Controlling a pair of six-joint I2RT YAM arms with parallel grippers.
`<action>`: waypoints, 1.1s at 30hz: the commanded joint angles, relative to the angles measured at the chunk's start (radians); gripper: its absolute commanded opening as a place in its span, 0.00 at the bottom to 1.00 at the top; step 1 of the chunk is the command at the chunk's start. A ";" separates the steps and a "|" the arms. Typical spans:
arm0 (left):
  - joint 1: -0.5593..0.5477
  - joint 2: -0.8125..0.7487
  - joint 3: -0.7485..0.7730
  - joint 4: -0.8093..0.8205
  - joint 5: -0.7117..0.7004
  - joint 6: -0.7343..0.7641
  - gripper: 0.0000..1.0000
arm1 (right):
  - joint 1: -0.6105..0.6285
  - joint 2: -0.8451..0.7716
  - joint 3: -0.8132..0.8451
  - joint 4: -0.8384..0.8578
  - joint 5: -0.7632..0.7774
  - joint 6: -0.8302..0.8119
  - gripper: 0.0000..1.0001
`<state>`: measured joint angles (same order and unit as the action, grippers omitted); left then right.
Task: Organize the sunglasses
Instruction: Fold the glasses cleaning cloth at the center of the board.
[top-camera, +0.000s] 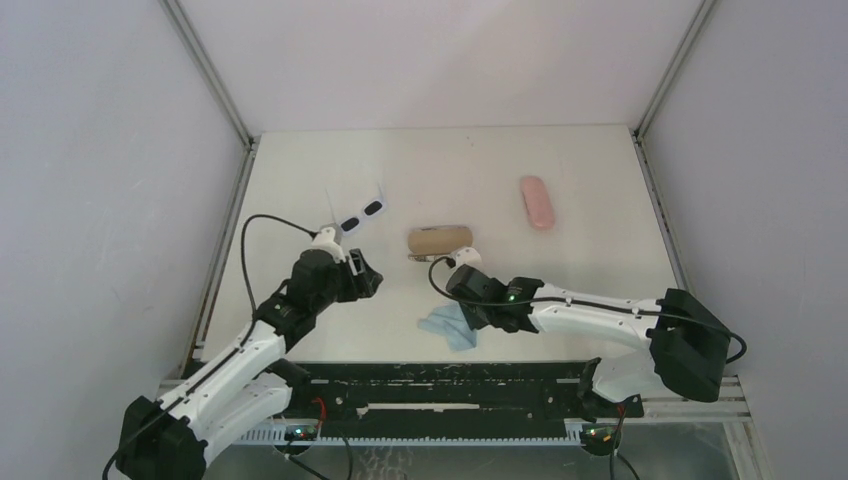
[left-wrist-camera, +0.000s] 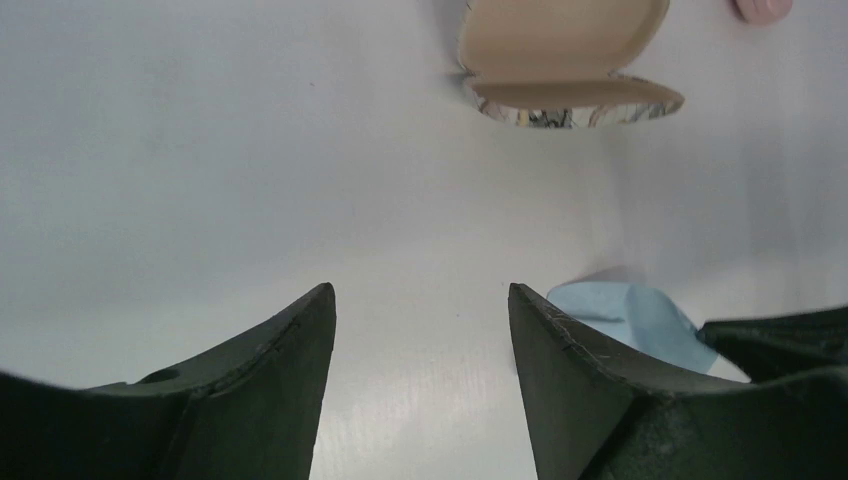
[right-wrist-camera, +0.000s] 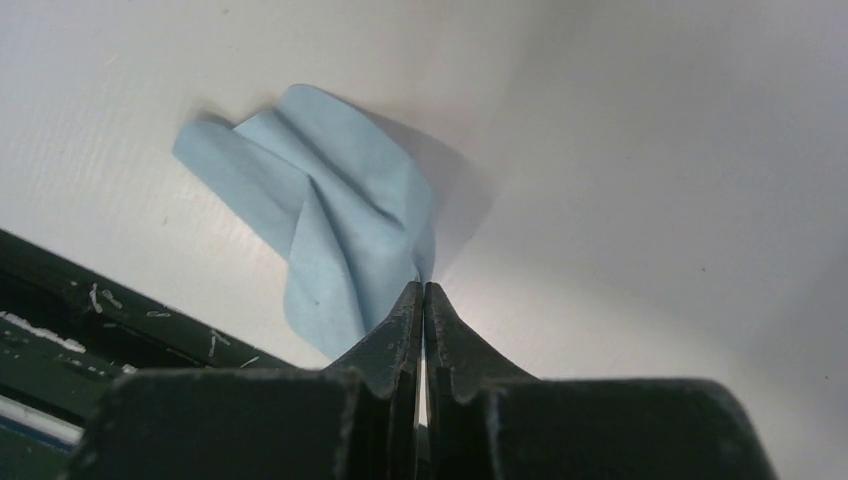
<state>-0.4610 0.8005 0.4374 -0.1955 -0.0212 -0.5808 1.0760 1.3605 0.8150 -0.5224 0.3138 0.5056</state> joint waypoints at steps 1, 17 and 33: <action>-0.070 0.053 0.038 0.066 0.005 0.035 0.68 | -0.069 -0.023 -0.021 0.090 -0.067 -0.074 0.00; -0.160 0.243 0.112 0.196 0.092 0.115 0.56 | -0.140 -0.142 -0.081 0.170 -0.240 -0.179 0.00; -0.340 0.484 0.162 0.417 0.141 0.253 0.54 | -0.192 -0.252 -0.143 0.167 -0.273 -0.180 0.00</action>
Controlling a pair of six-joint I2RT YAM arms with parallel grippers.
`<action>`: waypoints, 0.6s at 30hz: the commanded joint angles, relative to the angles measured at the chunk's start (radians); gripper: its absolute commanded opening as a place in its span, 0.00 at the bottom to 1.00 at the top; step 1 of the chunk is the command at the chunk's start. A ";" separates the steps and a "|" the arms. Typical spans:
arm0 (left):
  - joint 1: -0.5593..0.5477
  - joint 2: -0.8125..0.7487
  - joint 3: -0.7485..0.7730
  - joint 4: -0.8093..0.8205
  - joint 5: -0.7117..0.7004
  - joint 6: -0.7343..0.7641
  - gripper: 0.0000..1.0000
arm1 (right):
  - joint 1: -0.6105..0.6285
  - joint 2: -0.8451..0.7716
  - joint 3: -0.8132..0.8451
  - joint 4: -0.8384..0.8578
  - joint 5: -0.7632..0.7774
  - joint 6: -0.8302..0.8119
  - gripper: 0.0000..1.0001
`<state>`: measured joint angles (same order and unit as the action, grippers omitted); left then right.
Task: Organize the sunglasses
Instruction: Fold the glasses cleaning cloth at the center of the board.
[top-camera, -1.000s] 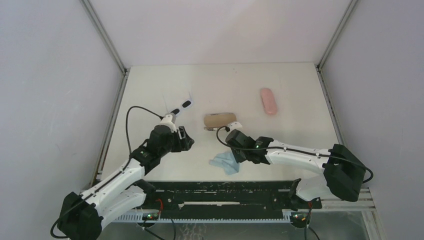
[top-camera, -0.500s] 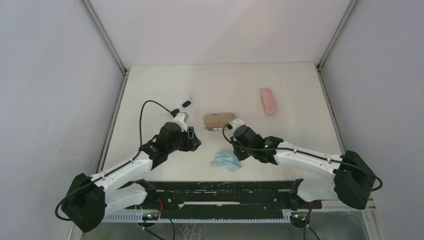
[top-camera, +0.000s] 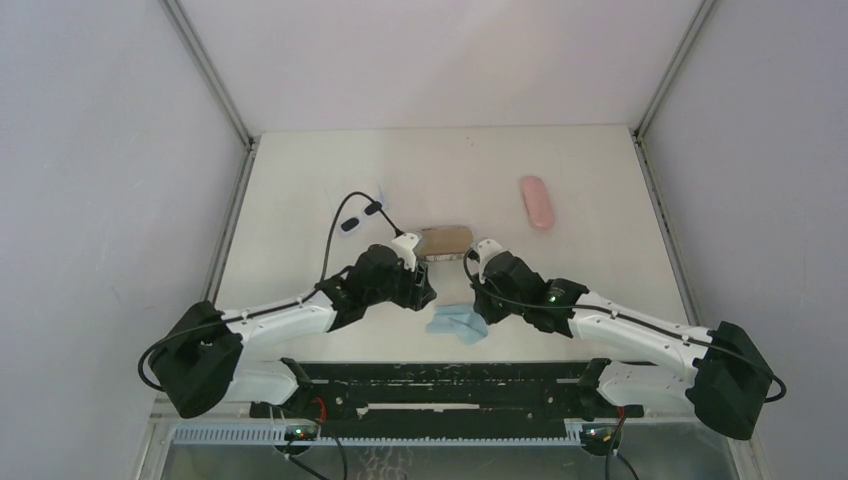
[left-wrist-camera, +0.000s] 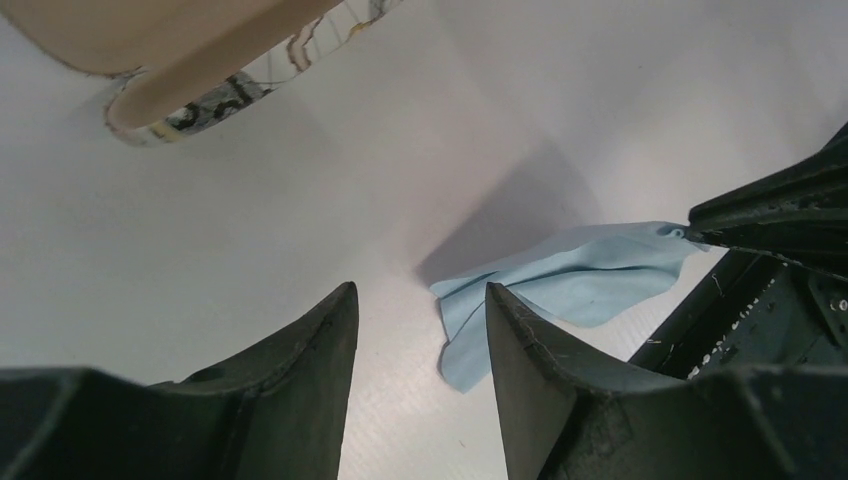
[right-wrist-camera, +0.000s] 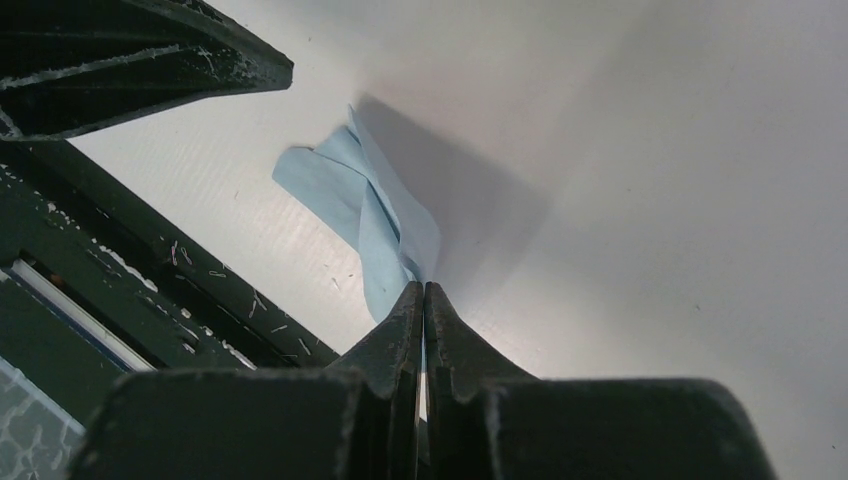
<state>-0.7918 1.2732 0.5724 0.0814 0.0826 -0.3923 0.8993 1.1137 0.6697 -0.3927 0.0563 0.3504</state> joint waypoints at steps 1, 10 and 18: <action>-0.009 0.016 0.018 0.160 0.050 0.077 0.54 | -0.017 -0.002 0.002 0.037 -0.018 -0.026 0.00; -0.012 0.013 -0.094 0.348 0.124 0.148 0.54 | -0.022 -0.031 -0.002 0.024 -0.016 -0.020 0.00; -0.012 0.132 -0.113 0.443 0.180 0.121 0.54 | -0.026 -0.039 -0.005 0.026 -0.033 -0.016 0.00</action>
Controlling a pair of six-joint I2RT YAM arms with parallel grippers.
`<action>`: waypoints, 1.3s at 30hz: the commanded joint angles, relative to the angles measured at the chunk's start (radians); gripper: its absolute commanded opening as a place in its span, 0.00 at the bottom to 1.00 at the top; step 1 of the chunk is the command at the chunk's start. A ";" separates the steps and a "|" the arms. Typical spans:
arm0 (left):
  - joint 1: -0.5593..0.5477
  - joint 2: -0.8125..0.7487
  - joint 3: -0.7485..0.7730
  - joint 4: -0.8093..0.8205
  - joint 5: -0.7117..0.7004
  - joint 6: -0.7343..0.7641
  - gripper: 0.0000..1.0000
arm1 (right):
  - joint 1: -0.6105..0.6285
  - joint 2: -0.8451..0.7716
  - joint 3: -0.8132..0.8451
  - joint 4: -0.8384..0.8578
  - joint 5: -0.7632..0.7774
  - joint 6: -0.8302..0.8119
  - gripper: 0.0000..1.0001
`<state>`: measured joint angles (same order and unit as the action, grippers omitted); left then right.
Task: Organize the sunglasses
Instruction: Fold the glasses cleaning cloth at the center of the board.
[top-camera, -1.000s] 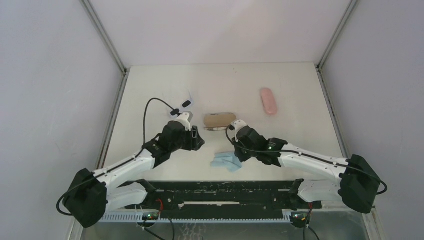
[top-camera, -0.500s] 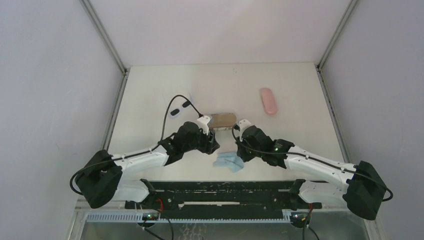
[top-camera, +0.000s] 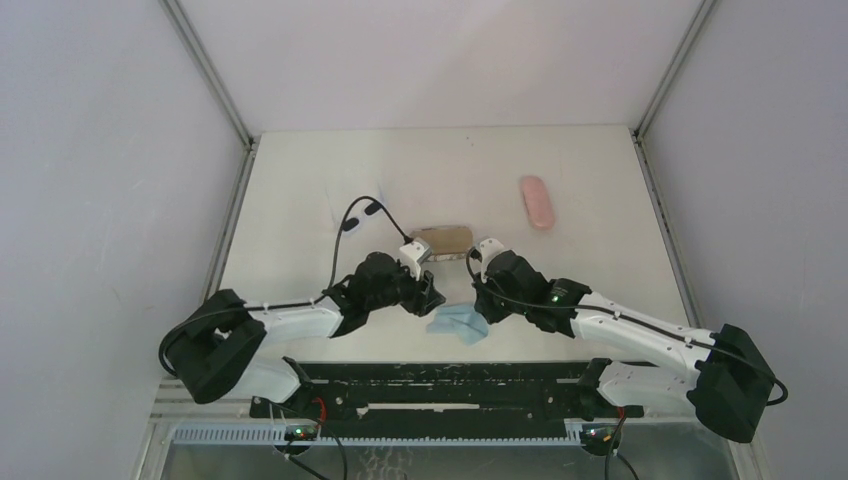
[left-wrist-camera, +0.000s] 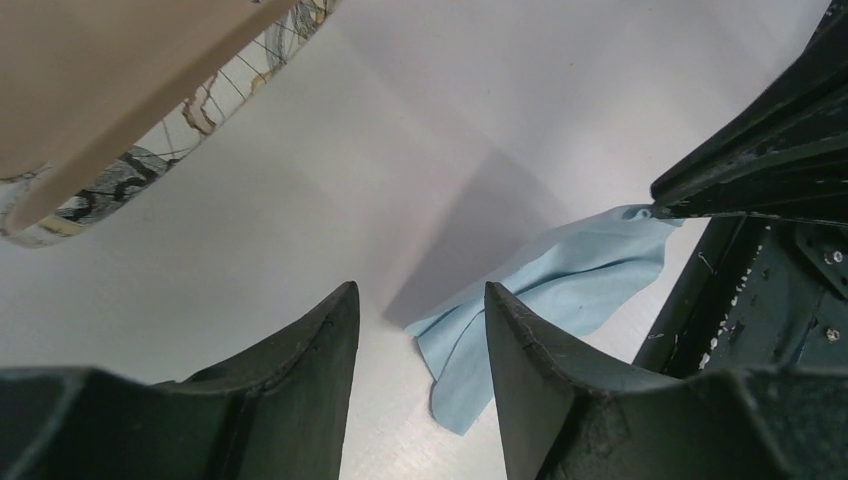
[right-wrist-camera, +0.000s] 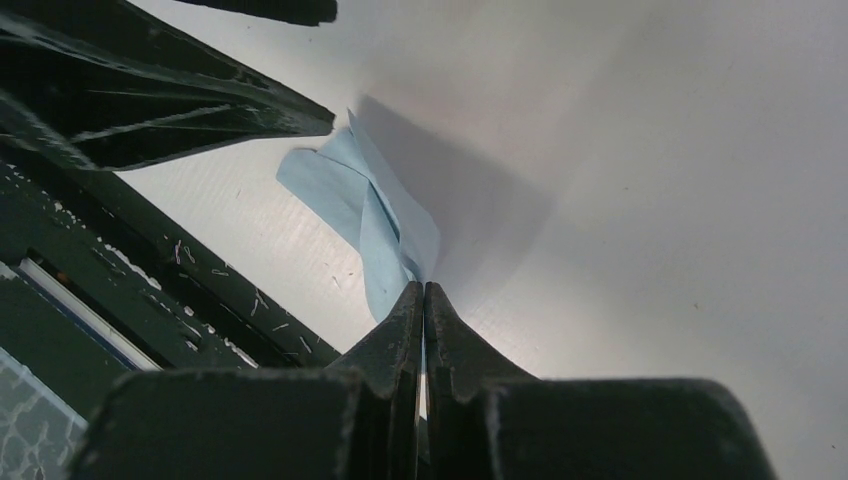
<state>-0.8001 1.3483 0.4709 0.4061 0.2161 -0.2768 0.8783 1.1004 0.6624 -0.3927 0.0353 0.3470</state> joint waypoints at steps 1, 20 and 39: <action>-0.004 0.076 -0.012 0.141 0.054 -0.003 0.53 | -0.006 -0.025 0.002 0.026 -0.012 -0.013 0.00; -0.004 0.200 -0.053 0.264 0.078 -0.011 0.52 | -0.009 -0.031 0.002 0.014 -0.009 -0.013 0.00; -0.004 0.176 -0.099 0.335 0.124 -0.030 0.52 | -0.018 -0.025 0.002 0.003 -0.003 -0.017 0.00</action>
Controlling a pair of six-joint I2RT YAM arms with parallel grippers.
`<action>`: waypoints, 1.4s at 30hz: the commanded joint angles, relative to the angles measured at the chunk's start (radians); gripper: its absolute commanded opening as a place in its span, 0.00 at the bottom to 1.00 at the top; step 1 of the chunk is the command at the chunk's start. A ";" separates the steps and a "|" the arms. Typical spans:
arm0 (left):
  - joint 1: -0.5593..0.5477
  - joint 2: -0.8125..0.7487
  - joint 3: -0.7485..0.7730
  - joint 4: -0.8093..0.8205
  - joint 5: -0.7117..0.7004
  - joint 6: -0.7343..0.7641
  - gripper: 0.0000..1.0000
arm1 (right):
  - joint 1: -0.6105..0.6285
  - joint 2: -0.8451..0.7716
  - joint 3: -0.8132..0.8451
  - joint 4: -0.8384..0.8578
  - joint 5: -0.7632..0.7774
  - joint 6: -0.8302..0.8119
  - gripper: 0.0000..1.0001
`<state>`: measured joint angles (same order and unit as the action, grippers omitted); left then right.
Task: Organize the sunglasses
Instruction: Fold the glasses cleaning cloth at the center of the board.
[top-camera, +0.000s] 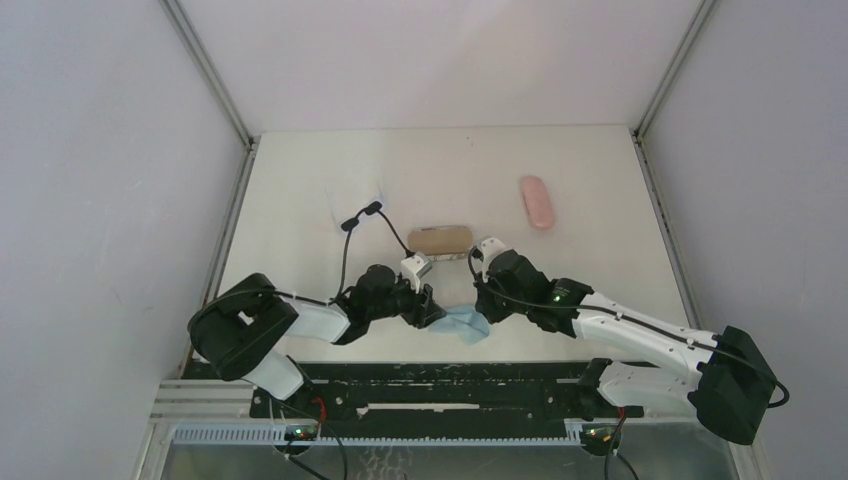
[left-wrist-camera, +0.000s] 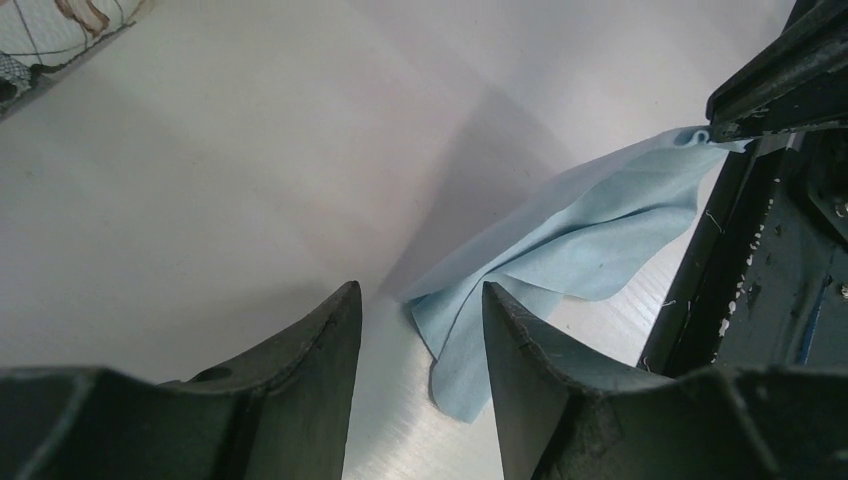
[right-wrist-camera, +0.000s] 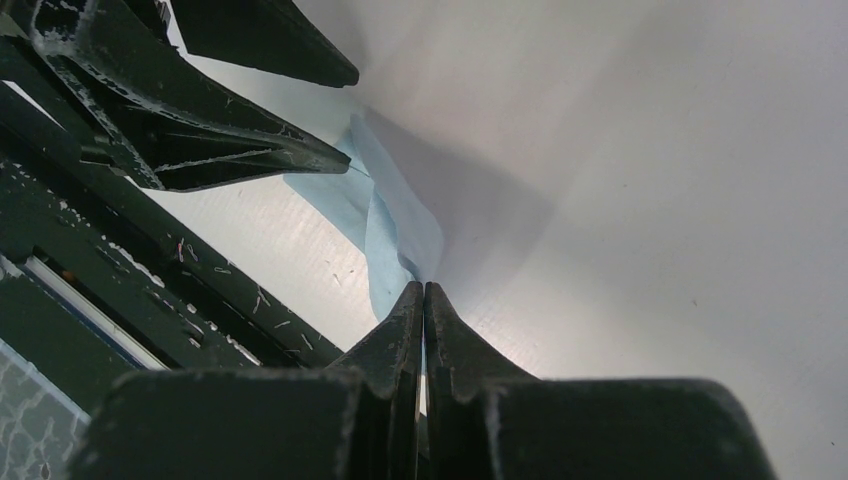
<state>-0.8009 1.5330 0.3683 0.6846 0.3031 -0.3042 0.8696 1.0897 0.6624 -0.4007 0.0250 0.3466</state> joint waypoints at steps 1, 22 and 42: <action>-0.002 0.002 0.010 0.057 0.043 -0.003 0.52 | -0.009 -0.015 0.002 0.010 0.008 -0.017 0.00; -0.002 0.102 0.052 0.102 0.082 -0.021 0.32 | -0.011 -0.013 0.002 0.014 0.000 -0.014 0.00; -0.001 0.037 0.075 0.033 0.075 -0.042 0.00 | -0.041 0.026 -0.003 0.030 0.018 -0.017 0.00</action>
<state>-0.8009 1.6238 0.3840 0.7395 0.3733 -0.3405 0.8528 1.1011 0.6624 -0.4030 0.0292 0.3466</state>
